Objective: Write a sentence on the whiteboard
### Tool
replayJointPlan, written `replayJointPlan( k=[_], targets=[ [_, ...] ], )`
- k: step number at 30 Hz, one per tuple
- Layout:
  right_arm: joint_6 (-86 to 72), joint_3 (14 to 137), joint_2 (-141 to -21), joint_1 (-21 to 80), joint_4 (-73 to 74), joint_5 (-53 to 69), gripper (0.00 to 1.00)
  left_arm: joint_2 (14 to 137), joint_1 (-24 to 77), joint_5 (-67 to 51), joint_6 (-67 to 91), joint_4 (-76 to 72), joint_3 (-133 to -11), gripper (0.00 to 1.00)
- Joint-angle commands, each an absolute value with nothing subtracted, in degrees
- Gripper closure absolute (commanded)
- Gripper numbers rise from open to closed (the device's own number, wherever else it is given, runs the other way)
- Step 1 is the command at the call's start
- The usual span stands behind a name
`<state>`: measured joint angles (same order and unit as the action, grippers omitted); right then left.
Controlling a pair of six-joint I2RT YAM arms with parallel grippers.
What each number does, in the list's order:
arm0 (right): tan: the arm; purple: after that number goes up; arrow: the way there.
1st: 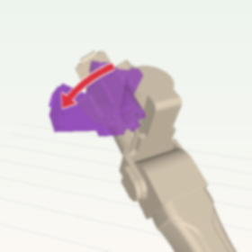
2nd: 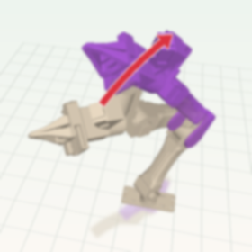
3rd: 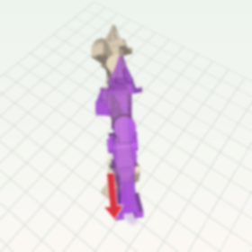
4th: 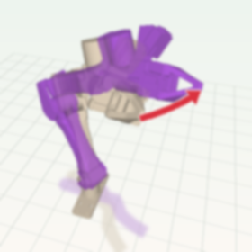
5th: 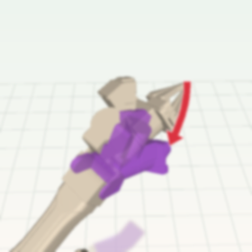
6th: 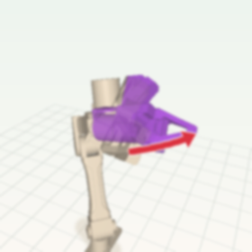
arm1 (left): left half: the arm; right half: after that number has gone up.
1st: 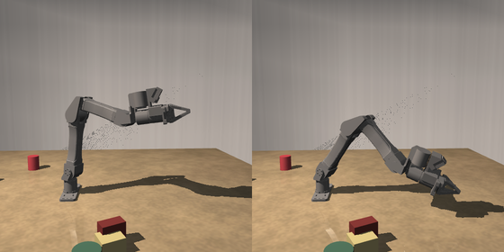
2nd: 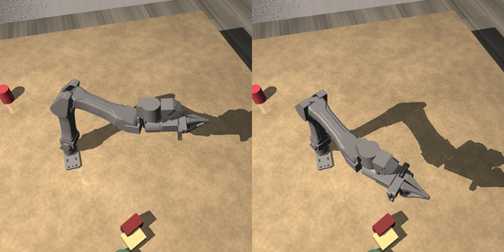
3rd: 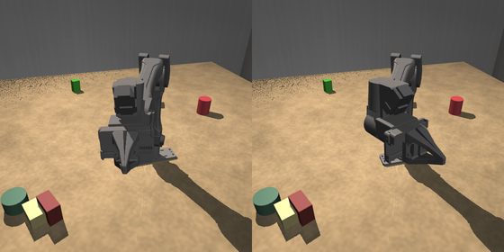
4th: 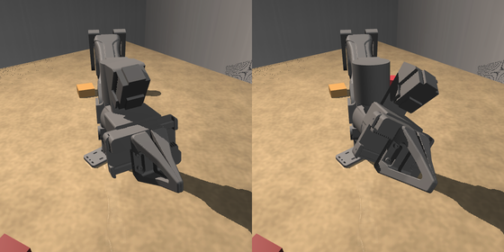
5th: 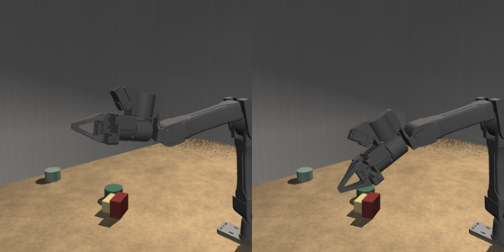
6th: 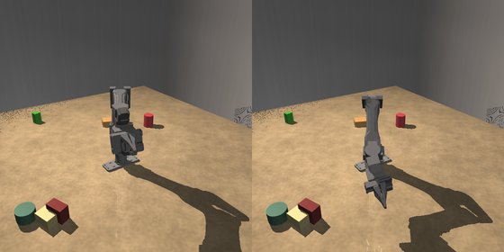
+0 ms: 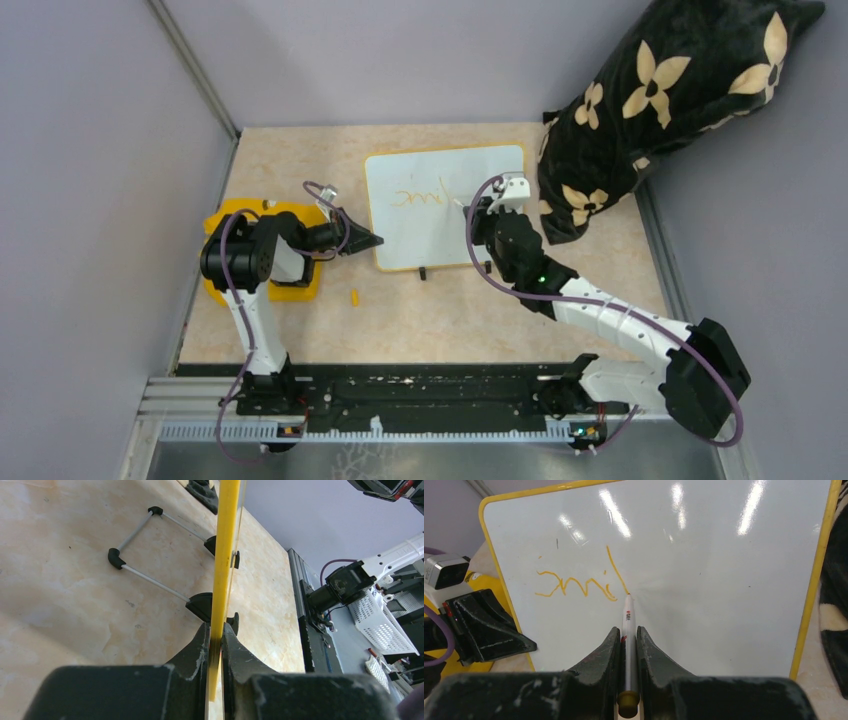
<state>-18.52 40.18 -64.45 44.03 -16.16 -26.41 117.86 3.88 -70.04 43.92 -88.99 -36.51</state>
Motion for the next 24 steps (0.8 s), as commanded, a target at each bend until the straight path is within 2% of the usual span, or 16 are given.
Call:
replayJointPlan(
  k=[1, 24],
  targets=[
    [-17.8, 43.5, -64.1, 43.6, -18.3, -25.4, 1.00, 119.3, 4.0, -69.1, 44.6, -100.3, -37.0, 1.00],
    [-18.8, 43.4, -67.5, 42.9, -20.7, -28.5, 1.00, 119.3, 4.0, -69.1, 44.6, -100.2, -37.0, 1.00]
  ],
)
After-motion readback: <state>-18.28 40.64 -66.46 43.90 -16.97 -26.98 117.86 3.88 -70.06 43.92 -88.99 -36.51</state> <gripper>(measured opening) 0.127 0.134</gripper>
